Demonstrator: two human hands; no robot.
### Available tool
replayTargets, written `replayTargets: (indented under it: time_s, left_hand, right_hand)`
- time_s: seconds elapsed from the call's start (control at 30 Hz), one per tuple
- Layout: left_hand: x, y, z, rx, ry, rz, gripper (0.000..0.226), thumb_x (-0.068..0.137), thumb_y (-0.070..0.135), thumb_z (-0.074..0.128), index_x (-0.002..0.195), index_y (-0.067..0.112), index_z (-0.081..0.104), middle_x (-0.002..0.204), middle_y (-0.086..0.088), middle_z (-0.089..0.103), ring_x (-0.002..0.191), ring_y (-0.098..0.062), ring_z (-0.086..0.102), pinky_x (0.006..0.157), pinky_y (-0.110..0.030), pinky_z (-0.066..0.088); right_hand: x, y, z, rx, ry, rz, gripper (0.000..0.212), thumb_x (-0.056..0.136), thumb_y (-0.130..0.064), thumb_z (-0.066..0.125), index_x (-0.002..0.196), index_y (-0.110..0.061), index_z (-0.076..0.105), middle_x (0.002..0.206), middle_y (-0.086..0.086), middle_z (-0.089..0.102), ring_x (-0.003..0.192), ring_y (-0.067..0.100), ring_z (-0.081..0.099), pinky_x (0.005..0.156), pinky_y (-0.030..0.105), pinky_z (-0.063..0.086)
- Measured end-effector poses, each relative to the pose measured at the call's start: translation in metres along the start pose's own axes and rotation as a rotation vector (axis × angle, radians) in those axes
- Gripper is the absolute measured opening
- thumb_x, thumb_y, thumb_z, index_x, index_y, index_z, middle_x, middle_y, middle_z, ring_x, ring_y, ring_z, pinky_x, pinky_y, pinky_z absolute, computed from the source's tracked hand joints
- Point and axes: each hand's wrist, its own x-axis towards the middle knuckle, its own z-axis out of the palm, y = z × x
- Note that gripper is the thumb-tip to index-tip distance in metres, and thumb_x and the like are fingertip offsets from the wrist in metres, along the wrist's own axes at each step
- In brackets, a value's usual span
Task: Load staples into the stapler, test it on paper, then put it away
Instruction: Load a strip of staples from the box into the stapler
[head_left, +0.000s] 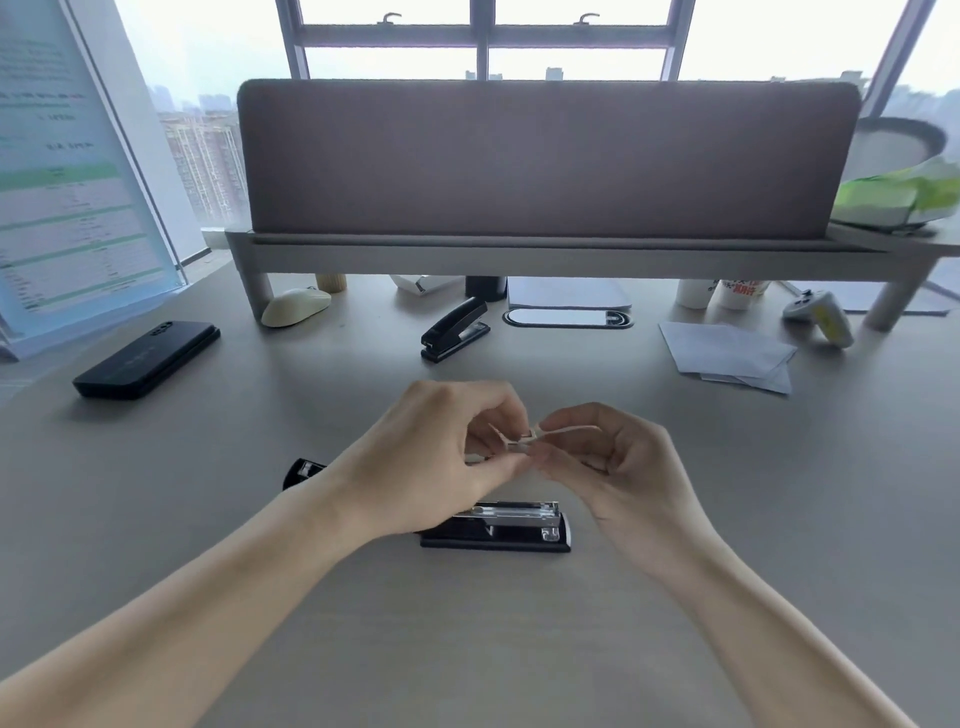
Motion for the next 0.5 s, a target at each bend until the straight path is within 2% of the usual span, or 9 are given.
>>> replayTargets:
  time_s: [0.03, 0.1, 0.13, 0.2, 0.33, 0.5]
  left_hand:
    - [-0.001, 0.0, 0.0, -0.053, -0.01, -0.03, 0.014, 0.086, 0.018, 0.083, 0.092, 0.025, 0.073, 0.087, 0.016, 0.078, 0.084, 0.003, 0.074, 0.071, -0.01, 0.053]
    - [-0.002, -0.001, 0.001, -0.153, -0.029, -0.068, 0.014, 0.087, 0.016, 0.083, 0.092, 0.025, 0.074, 0.09, 0.014, 0.079, 0.086, -0.001, 0.076, 0.084, -0.026, 0.061]
    - [-0.002, -0.001, 0.002, -0.186, -0.03, -0.086, 0.014, 0.088, 0.016, 0.084, 0.092, 0.025, 0.074, 0.091, 0.013, 0.08, 0.087, -0.004, 0.077, 0.088, -0.033, 0.062]
    - [-0.003, -0.001, 0.004, -0.246, -0.029, -0.121, 0.013, 0.087, 0.016, 0.085, 0.092, 0.022, 0.074, 0.091, 0.01, 0.081, 0.088, -0.007, 0.078, 0.091, -0.039, 0.061]
    - [-0.007, -0.003, 0.006, -0.304, -0.008, -0.164, 0.01, 0.088, 0.013, 0.082, 0.091, 0.019, 0.076, 0.092, 0.008, 0.081, 0.09, -0.01, 0.079, 0.093, -0.043, 0.061]
    - [-0.013, -0.003, 0.01, -0.263, 0.031, -0.15, 0.009, 0.088, 0.013, 0.081, 0.087, 0.021, 0.076, 0.087, 0.01, 0.081, 0.084, -0.007, 0.078, 0.086, -0.03, 0.061]
  right_hand:
    - [-0.001, 0.0, -0.001, 0.016, -0.006, -0.016, 0.018, 0.087, -0.003, 0.084, 0.098, -0.014, 0.076, 0.089, 0.004, 0.086, 0.084, 0.015, 0.082, 0.086, 0.034, 0.065]
    - [-0.002, 0.001, -0.002, 0.034, -0.01, -0.055, 0.021, 0.086, 0.003, 0.083, 0.097, -0.013, 0.075, 0.087, 0.003, 0.085, 0.082, 0.011, 0.081, 0.08, 0.023, 0.063]
    - [-0.003, 0.001, -0.002, 0.03, -0.007, -0.076, 0.022, 0.086, 0.004, 0.083, 0.095, -0.014, 0.075, 0.087, 0.002, 0.085, 0.081, 0.011, 0.081, 0.079, 0.021, 0.062]
    - [-0.004, 0.002, -0.003, 0.01, -0.003, -0.114, 0.023, 0.085, 0.003, 0.084, 0.093, -0.016, 0.075, 0.087, 0.001, 0.085, 0.082, 0.012, 0.081, 0.079, 0.021, 0.061]
    - [-0.005, 0.005, -0.002, -0.033, -0.004, -0.158, 0.021, 0.086, 0.0, 0.085, 0.093, -0.017, 0.075, 0.091, 0.0, 0.085, 0.089, 0.016, 0.083, 0.084, 0.027, 0.063]
    - [-0.008, 0.007, -0.003, -0.11, -0.024, -0.188, 0.018, 0.088, -0.003, 0.085, 0.094, -0.018, 0.076, 0.093, -0.001, 0.085, 0.09, 0.015, 0.082, 0.089, 0.03, 0.064]
